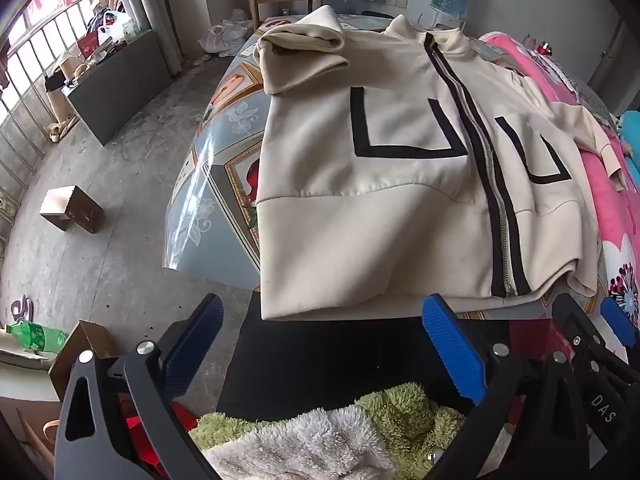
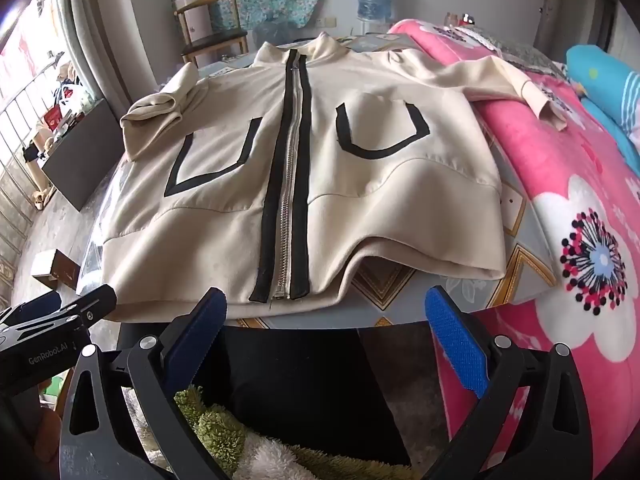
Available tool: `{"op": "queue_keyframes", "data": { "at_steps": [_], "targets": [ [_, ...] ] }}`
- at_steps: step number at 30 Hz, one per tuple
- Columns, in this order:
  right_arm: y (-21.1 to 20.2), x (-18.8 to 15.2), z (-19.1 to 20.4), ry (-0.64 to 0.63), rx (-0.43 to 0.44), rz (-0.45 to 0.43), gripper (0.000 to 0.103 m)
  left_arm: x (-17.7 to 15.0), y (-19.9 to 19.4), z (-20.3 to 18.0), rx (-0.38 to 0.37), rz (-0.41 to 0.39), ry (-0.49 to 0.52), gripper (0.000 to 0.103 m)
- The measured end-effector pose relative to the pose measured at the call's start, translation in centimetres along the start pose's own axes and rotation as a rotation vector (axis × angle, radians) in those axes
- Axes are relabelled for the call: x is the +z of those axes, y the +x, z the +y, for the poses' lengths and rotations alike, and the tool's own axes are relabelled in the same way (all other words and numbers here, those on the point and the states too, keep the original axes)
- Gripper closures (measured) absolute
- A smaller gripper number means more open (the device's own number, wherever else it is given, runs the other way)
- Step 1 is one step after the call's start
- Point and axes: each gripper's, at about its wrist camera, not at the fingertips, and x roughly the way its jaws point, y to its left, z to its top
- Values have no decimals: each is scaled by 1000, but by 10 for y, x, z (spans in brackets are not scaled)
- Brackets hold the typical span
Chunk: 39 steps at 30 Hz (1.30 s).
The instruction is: Fold large clothes
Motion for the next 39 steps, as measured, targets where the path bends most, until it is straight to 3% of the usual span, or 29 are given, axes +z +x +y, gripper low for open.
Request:
{"op": "queue_keyframes", "data": {
  "at_steps": [39],
  "targets": [
    [-8, 0, 6, -15, -11, -9, 7, -5, 2, 1, -9, 17, 3, 5]
  ]
}}
